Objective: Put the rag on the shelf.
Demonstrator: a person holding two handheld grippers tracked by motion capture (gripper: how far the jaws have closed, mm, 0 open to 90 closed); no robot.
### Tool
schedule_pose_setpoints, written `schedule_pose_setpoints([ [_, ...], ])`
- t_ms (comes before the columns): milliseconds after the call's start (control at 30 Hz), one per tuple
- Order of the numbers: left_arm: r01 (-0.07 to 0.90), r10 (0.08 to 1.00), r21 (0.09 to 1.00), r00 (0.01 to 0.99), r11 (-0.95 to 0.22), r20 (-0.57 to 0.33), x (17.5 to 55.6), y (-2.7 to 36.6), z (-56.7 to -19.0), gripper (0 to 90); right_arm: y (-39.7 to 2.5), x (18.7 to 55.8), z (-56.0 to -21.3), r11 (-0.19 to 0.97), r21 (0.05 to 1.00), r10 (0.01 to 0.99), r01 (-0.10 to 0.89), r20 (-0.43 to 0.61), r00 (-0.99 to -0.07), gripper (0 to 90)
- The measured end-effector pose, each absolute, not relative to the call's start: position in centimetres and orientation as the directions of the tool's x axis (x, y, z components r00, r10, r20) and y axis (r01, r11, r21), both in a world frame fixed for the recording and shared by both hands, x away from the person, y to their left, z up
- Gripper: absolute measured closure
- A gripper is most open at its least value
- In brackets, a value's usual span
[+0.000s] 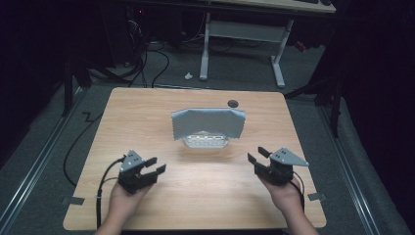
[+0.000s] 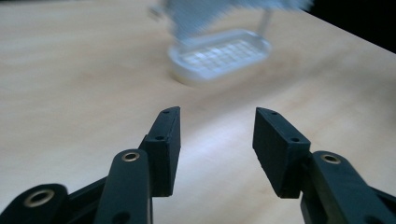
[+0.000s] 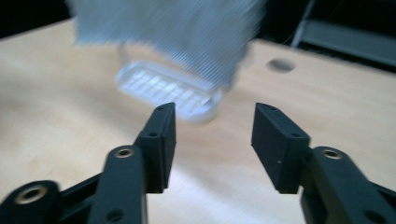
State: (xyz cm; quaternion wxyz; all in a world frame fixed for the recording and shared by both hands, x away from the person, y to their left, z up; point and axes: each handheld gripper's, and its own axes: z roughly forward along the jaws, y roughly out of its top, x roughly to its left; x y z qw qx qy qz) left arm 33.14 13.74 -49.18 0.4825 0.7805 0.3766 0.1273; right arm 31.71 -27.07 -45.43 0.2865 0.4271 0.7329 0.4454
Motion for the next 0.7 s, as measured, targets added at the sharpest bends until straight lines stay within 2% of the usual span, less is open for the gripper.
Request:
schedule_pose_setpoints([
  [167,0.472,0.618,0.797,0.769,-0.376,-0.163,30.5,9.4,-51.3,50.9,-24.0,29.5,-49.1,0.309,0.840,0.858,0.445,-0.045,-0.511,42.0],
  [200,0.465,0.598,0.785,0.787,-0.408,-0.155,30.1,8.8,-51.5,50.0,-23.5,28.9,-50.1,0.303,0.840,0.861,0.450,-0.039,-0.507,43.1],
  [233,0.454,0.585,0.785,0.797,-0.422,-0.147,29.7,8.4,-51.6,48.7,-23.1,28.1,-51.1,0.301,0.842,0.864,0.448,-0.041,-0.502,46.9],
  [300,0.440,0.568,0.782,0.812,-0.442,-0.136,29.1,7.8,-51.9,48.2,-22.2,27.8,-51.6,0.369,0.813,0.832,0.451,-0.073,-0.549,41.8],
  [333,0.428,0.566,0.776,0.817,-0.463,-0.112,29.0,7.5,-52.0,47.9,-21.8,27.6,-51.6,0.415,0.806,0.818,0.421,-0.128,-0.561,43.1],
  [367,0.419,0.567,0.772,0.818,-0.478,-0.093,29.0,7.4,-52.2,47.4,-21.7,27.6,-51.7,0.416,0.809,0.817,0.416,-0.132,-0.561,43.5],
  [433,0.425,0.574,0.768,0.814,-0.479,-0.092,29.2,7.4,-52.3,47.3,-21.6,27.9,-51.8,0.396,0.804,0.820,0.444,-0.093,-0.564,43.3],
  [533,0.443,0.589,0.773,0.801,-0.455,-0.112,29.4,7.9,-52.2,47.2,-21.6,28.0,-51.9,0.418,0.801,0.815,0.429,-0.122,-0.567,43.3],
  [700,0.468,0.621,0.776,0.773,-0.422,-0.129,29.8,8.8,-52.3,46.9,-22.8,28.0,-51.8,0.378,0.808,0.830,0.451,-0.080,-0.552,43.5],
])
